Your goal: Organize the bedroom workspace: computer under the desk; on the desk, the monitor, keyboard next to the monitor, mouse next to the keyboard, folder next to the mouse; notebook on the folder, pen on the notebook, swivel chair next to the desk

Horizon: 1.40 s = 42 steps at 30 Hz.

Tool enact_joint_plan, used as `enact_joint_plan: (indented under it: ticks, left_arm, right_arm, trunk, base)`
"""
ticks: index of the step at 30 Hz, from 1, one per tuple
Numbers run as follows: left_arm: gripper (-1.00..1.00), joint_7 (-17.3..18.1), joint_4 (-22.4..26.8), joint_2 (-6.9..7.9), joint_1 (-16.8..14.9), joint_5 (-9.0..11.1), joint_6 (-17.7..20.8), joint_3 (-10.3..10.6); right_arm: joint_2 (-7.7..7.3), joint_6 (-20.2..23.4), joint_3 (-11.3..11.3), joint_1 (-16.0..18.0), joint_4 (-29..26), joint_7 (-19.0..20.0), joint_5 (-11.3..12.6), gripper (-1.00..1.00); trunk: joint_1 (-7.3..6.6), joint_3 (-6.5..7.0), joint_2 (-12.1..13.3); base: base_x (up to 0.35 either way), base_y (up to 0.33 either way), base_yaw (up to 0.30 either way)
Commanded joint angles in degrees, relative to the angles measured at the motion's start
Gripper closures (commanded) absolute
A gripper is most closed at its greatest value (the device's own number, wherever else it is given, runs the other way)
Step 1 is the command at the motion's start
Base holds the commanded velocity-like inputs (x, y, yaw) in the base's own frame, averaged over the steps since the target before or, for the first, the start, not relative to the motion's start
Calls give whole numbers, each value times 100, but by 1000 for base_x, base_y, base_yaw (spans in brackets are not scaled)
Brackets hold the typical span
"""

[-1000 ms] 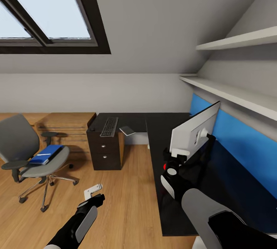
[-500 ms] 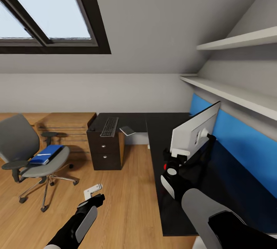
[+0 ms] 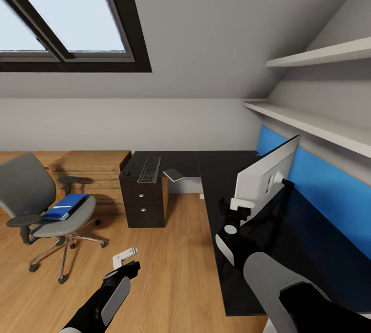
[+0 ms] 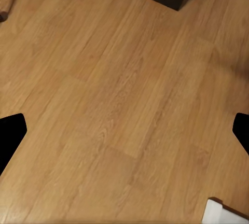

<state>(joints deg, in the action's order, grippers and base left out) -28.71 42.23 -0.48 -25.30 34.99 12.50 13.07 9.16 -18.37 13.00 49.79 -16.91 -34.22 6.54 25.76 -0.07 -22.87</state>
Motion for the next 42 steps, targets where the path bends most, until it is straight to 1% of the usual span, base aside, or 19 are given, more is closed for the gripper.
enact_joint_plan:
  ticks: [1,4,8,14,21,27,33,38,42]
  left_arm:
    - [-100,-41,7,4,-1,35,15,20]
    - [-100,-44,5,4,-1,34,15,22]
    - [-100,-40,5,4,-1,34,15,20]
    - [-100,-31,5,0,-1,27,1,32]
    - [-100,-30,4,3,-1,32,6,31]
    - [-100,-29,4,4,-1,34,6,29]
    - [-100,-31,5,4,-1,32,6,29]
    - [-100,-31,4,4,-1,34,7,28]
    - [-100,-37,4,4,-1,34,8,22]
  right_arm:
    - [-5,-32,44,4,5,-31,65,-100]
    - [-10,-34,38,4,4,-172,78,-100]
    - [-10,-35,42,4,4,-256,83,-100]
    - [-11,-35,44,4,4,-276,84,-100]
    - [-18,-35,45,4,4,-278,84,-100]
    - [-85,-34,45,4,4,-278,89,-100]
    - [-108,-33,44,4,-1,-278,93,-100]
    - [-111,-33,42,4,-1,-278,93,-100]
    - [-109,-33,44,4,1,-278,93,-100]
  trunk:
    - [2,-3,-5]
    - [2,-3,-5]
    - [2,-3,-5]
    - [2,-3,-5]
    - [2,-3,-5]
    - [2,-3,-5]
    - [2,-3,-5]
    - [2,-3,-5]
    - [2,-3,-5]
  base:
    - [0,1,0]
    - [0,0,0]
    - [3,0,0]
    - [135,0,0]
    - [32,0,0]
    - [4,-7,0]
    - [66,-146,0]
    - [7,-15,0]
    - [-107,-109,0]
